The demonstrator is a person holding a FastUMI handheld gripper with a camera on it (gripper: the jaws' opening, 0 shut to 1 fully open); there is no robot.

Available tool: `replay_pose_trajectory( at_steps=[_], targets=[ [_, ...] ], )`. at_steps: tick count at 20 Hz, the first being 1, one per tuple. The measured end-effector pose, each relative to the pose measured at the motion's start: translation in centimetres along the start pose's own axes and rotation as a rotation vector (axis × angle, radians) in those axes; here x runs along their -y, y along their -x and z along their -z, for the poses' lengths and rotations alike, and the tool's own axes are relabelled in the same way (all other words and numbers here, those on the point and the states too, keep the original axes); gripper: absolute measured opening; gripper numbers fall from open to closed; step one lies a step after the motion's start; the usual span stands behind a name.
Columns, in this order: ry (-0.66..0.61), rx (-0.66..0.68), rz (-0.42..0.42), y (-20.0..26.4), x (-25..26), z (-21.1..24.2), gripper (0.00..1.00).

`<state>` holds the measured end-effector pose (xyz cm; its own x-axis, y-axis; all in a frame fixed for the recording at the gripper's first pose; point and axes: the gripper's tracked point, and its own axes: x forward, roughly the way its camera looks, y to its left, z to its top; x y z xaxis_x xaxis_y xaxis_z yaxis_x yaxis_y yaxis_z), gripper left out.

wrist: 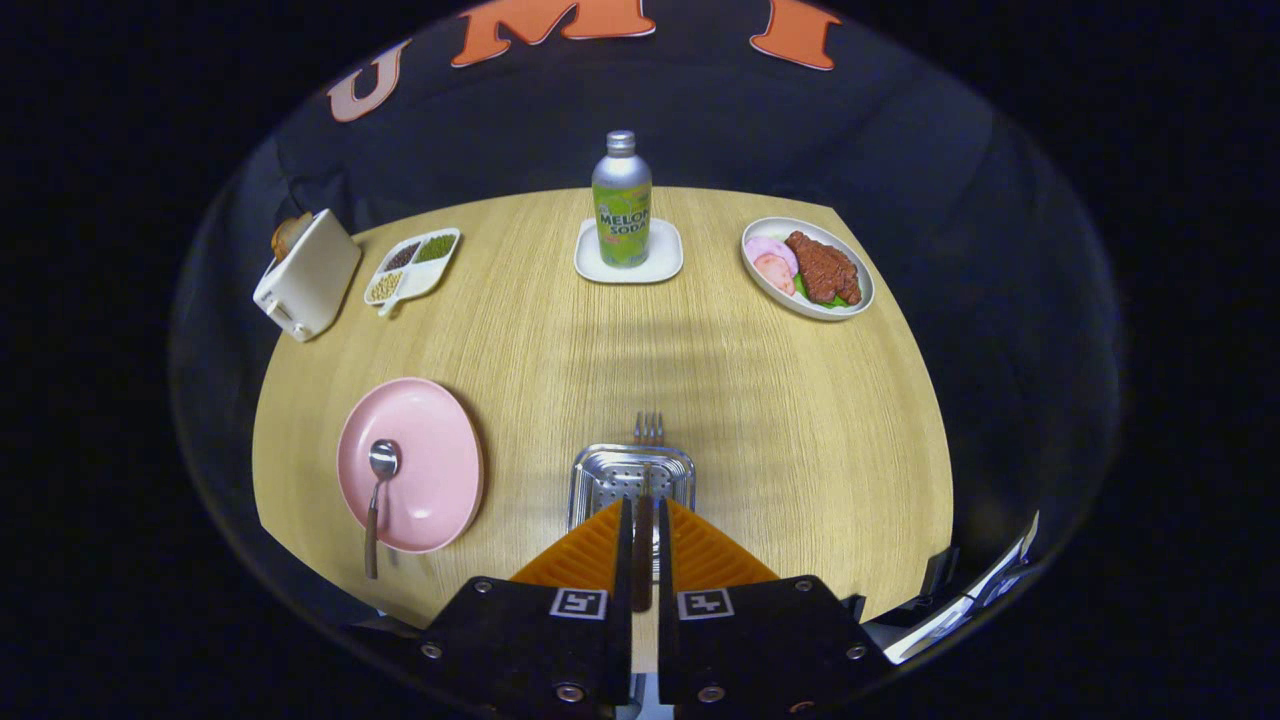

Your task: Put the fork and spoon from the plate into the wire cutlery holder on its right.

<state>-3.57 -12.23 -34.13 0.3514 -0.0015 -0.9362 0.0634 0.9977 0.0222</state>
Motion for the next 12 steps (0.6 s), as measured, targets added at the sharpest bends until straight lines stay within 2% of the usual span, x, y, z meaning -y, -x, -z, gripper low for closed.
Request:
replay_pose_trajectory(
  at_steps=[4, 12],
  targets=[
    [-0.066, 0.121, -0.011, 1.5, -0.7, -1.8, 0.18],
    [-0.105, 0.309, -0.048, 4.3, -4.7, -4.5, 0.56]
  ],
)
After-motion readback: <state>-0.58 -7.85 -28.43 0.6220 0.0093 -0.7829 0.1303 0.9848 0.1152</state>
